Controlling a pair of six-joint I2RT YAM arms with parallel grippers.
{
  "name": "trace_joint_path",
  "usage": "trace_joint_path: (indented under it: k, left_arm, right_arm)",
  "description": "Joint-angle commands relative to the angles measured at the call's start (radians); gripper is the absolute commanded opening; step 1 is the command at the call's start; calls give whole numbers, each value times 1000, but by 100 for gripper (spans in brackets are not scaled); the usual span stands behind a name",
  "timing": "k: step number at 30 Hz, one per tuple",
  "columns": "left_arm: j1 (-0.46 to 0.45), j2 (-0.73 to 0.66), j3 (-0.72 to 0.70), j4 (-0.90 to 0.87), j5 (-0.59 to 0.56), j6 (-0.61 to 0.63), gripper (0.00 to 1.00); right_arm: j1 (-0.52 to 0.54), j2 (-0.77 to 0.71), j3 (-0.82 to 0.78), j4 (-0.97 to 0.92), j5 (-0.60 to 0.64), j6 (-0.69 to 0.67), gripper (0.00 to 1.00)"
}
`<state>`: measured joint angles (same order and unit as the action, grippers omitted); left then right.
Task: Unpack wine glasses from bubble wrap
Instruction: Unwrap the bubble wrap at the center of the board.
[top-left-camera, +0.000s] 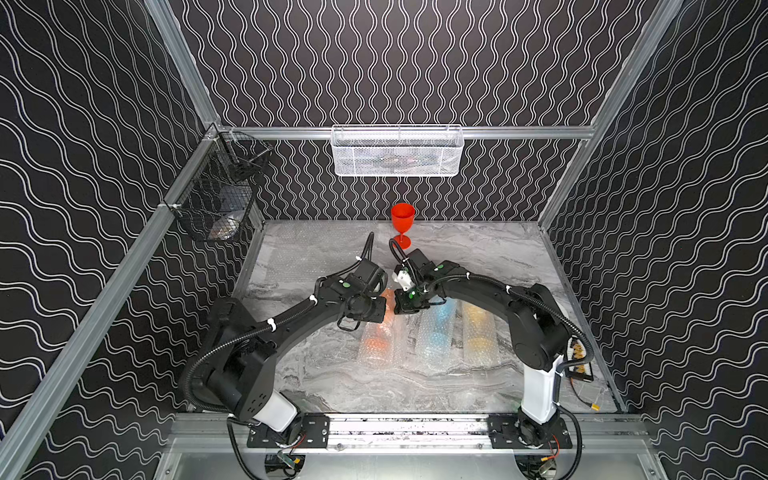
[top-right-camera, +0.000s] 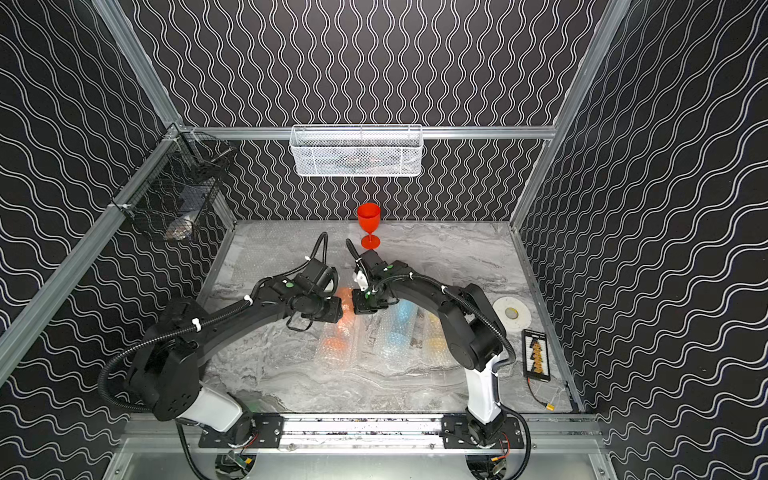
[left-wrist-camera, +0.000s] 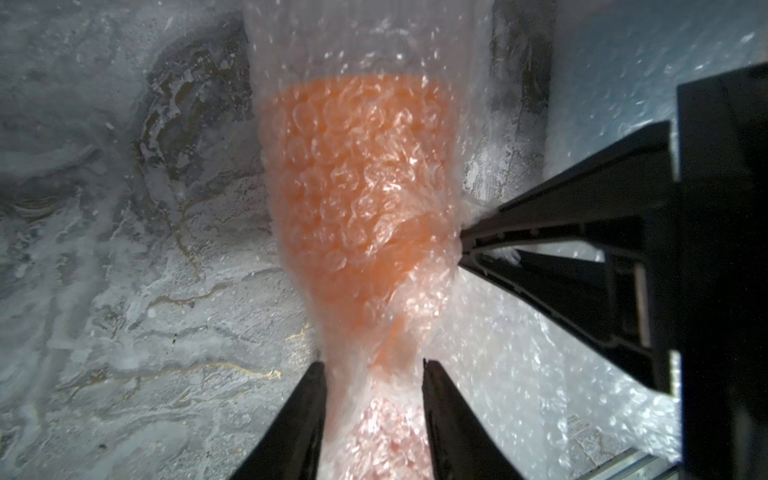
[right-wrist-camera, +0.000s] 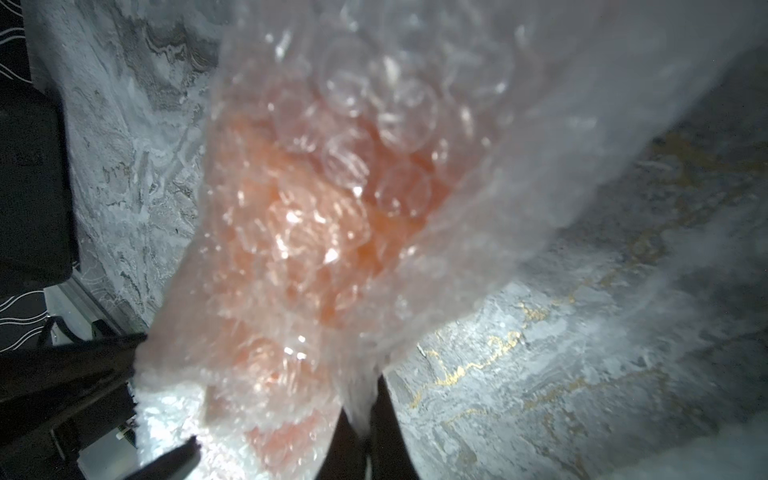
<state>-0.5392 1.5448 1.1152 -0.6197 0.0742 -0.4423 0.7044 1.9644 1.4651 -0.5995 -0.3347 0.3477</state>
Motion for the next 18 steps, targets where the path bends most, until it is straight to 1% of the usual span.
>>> trace_joint_path:
  k: [1, 9, 14, 16, 18]
  left_arm:
    - [2, 22, 26, 12, 12, 16, 43]
    - [2, 87, 91, 11, -6, 32, 44]
    - [2, 122, 87, 22, 2, 30, 44]
    - [2, 126, 82, 21, -5, 30, 42]
    - [2, 123, 73, 26, -10, 30, 38]
  right_arm:
    - [3, -13, 4, -3, -16, -1, 3]
    - [7, -10, 10, -3, -23, -5, 3]
    - [7, -10, 1, 3, -24, -6, 3]
    - [7, -11, -3, 4, -26, -5, 3]
    - [7, -10, -5, 6, -28, -4, 3]
